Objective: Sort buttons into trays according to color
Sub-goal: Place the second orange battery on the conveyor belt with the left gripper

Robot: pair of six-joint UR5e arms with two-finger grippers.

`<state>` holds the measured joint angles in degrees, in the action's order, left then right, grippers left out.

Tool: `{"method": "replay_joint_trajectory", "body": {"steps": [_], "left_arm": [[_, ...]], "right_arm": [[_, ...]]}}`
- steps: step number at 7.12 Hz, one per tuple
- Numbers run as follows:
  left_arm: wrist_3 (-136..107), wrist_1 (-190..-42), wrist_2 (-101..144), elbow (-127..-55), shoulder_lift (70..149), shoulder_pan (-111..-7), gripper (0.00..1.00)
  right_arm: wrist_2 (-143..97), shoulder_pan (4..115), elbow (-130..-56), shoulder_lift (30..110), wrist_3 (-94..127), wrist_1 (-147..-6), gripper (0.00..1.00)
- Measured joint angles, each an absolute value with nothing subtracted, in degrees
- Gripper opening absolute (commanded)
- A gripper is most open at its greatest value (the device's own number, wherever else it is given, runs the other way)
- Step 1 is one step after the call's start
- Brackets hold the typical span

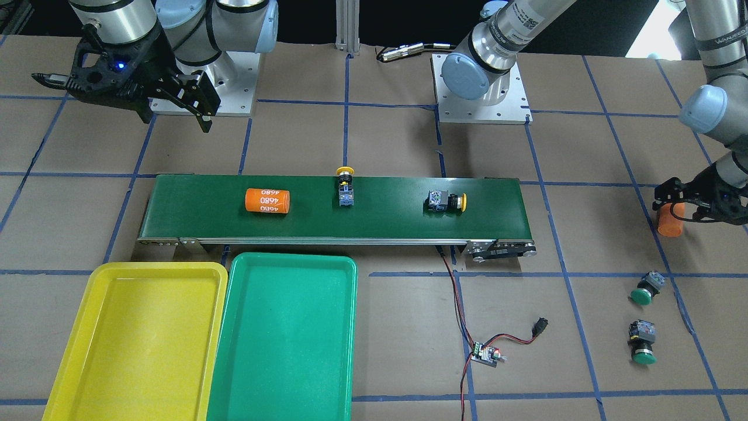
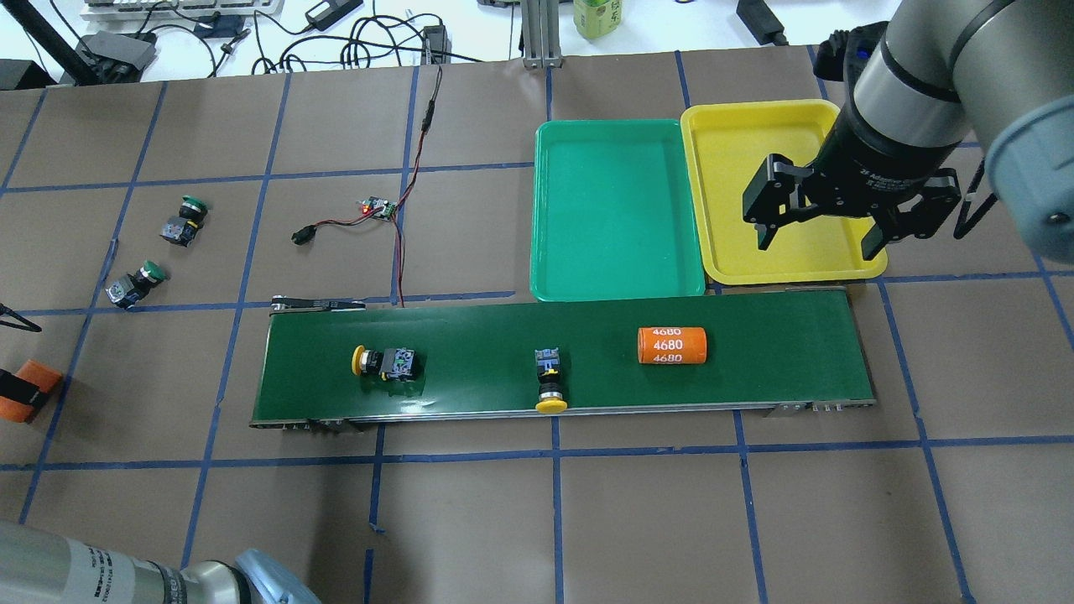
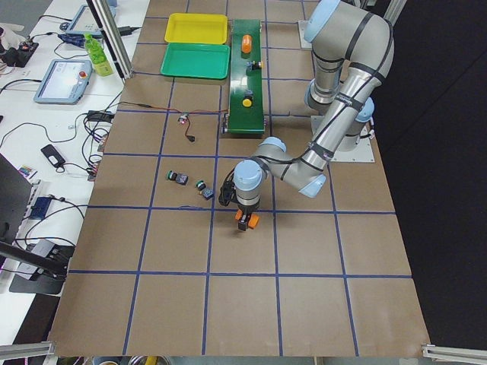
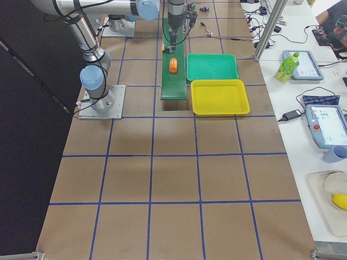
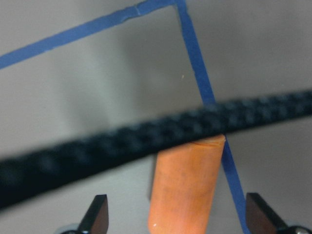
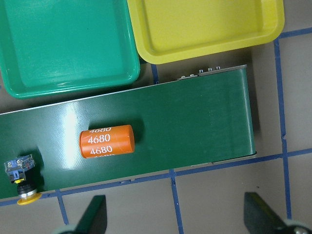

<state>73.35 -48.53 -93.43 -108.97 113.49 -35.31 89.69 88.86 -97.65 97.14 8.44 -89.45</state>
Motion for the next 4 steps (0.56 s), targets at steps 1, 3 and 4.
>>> {"method": "replay_joint_trajectory", "body": {"steps": [1, 3, 4], "left_arm": [[73.64, -48.47, -93.38, -108.95, 114.16, -35.32, 0.0], [74.63, -47.27, -93.46, -108.33, 114.86, -35.39, 0.0], [74.78, -47.02, -93.64, -107.61, 113.82, -35.9, 0.0]], "right_arm": [[89.69, 88.86, -97.67, 97.14, 8.45, -89.42, 1.0], [89.8, 88.86, -98.34, 97.08, 8.56, -89.46, 1.0], [89.87, 88.86, -98.77, 97.09, 8.64, -89.45, 1.0]]}}
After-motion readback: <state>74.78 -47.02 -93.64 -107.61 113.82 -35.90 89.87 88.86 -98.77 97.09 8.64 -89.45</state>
